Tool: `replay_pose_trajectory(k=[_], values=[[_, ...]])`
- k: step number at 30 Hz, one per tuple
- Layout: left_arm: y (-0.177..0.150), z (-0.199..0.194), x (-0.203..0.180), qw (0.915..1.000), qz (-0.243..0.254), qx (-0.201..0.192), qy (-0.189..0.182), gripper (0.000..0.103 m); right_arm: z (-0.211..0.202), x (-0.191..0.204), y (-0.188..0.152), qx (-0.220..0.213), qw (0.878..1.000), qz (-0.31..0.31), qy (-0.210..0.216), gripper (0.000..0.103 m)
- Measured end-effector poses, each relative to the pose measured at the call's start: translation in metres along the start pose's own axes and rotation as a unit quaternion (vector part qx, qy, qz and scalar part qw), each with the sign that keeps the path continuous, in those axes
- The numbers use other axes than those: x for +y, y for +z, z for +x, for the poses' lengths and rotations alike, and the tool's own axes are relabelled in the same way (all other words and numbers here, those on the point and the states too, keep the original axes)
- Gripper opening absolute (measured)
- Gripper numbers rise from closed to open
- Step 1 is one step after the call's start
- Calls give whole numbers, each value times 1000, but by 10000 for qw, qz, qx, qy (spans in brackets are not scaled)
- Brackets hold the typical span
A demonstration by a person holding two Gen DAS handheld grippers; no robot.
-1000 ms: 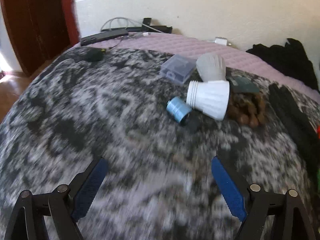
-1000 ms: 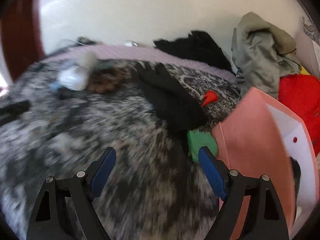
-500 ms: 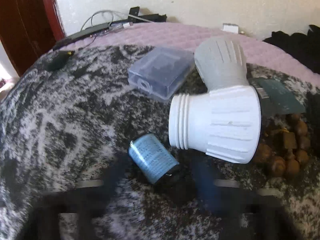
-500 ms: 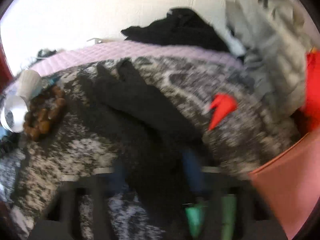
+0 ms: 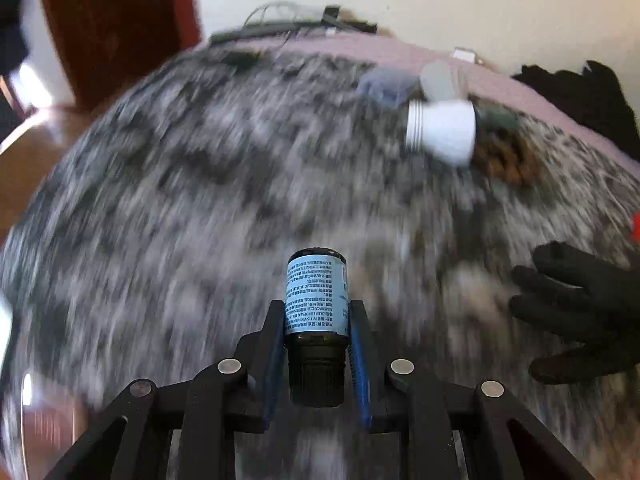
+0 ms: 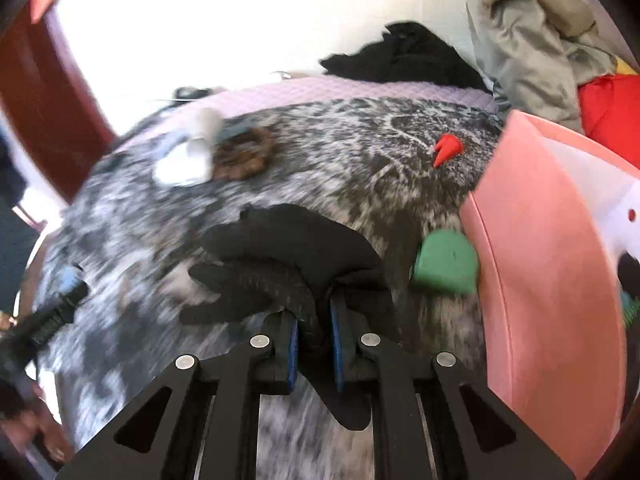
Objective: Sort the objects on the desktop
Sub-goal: 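Carry bottle and glove over the pink box and open both tools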
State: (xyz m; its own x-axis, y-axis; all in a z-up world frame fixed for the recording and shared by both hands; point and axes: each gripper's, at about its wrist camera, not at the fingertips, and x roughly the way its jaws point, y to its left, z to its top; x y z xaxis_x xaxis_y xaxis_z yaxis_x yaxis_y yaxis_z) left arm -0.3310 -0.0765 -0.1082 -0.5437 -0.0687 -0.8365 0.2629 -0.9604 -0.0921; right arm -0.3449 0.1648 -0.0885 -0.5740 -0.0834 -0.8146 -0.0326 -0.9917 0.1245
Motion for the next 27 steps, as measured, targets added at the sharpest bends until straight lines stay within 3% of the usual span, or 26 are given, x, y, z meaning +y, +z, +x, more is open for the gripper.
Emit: replay_pose_trajectory(k=[6,10,14,19,21,27], values=[[-63,-80,-2,9990,84,-340,-286,23,-85,15,-69,-259,9979,-288,525,13],[-98,-123,-18,9963,254,-587,-570,24,-144,19,-109,-676,9932,-635,706,13],[-125,-173,-47,9891,648,-1138,-667,24,-200,2,-138,-1254,9872,-693,706,14],[-129,-232,-100,9717,1133,-1669,-1227,24,-284,-42,-157,-2392,9691,-305,515,14],[-126,-256,-131,9606,1374,-1884,-1511,24,-323,-67,-159,-2982,9540,-28,316,14],[-107,-295,-233,9266,2009,-2069,-2415,24,-393,-136,-150,-4039,9110,619,-567,14]])
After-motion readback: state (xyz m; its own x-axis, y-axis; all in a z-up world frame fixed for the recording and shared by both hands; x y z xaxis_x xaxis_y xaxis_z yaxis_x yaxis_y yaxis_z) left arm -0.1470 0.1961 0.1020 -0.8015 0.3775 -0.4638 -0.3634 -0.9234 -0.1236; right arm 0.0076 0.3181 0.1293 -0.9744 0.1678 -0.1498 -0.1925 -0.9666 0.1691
